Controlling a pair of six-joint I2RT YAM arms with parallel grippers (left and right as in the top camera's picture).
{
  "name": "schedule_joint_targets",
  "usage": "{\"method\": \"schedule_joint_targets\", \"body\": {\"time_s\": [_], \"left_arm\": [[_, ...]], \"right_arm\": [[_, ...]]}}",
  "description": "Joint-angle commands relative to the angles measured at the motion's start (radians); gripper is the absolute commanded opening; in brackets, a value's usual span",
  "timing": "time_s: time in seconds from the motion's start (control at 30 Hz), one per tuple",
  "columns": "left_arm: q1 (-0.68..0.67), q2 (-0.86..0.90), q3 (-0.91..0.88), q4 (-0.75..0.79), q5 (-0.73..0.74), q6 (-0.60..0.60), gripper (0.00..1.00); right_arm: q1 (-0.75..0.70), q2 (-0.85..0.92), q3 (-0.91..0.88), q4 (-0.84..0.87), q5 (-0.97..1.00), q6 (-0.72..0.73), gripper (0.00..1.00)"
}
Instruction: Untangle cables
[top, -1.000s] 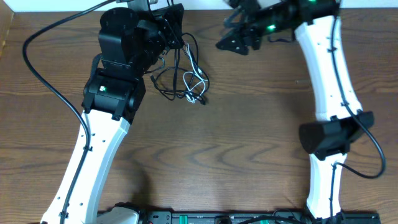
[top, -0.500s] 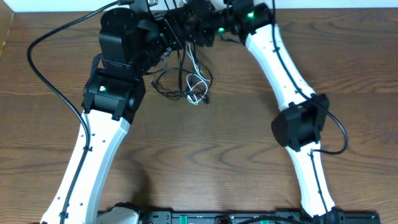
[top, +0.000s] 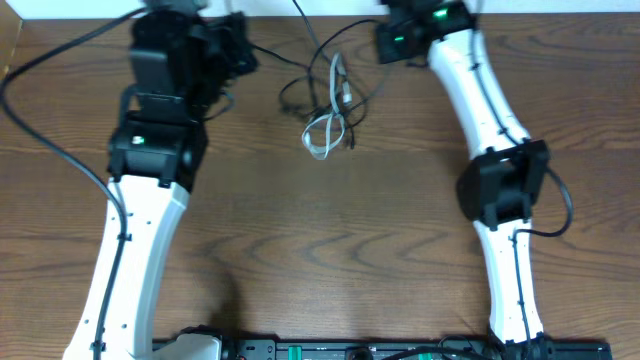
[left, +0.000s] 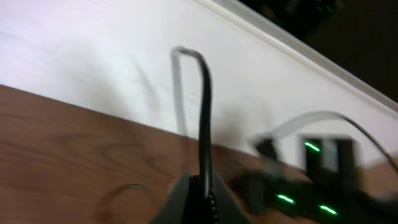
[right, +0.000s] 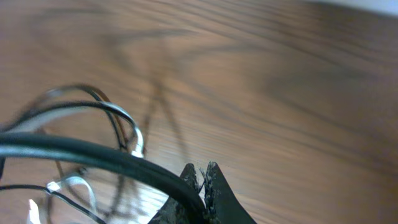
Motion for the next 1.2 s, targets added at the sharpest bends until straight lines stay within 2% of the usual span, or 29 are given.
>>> {"method": "schedule_joint_targets", "body": {"time_s": [0.0,0.33,0.6,0.87,1.17], "left_arm": [[0.083,-0.048,0.020,0.001,-0.049,0.041,0.07],[0.310,-0.087,0.020,-0.029,-0.049,0.058,0.08],[0.429,-0.113,0.020,-0.032,-0.049,0.107,0.07],[0.547,-0.129,0.020,-0.033,-0.049,0.135,0.08],[0.629,-0.129,0.020,-0.073,-0.049,0.266,0.08]], "right_arm": [[-0.090,0.000,0.007,-0.047,0.080,0.050,0.01],[-0.311,0.000,0.006,-0.219,0.139,0.064,0.01],[-0.424,0.000,-0.079,-0.237,0.139,0.063,0.01],[-0.459,0.000,-0.216,-0.183,0.101,0.010,0.01],[-0.460,0.000,-0.247,-0.158,0.080,-0.006,0.01]]}}
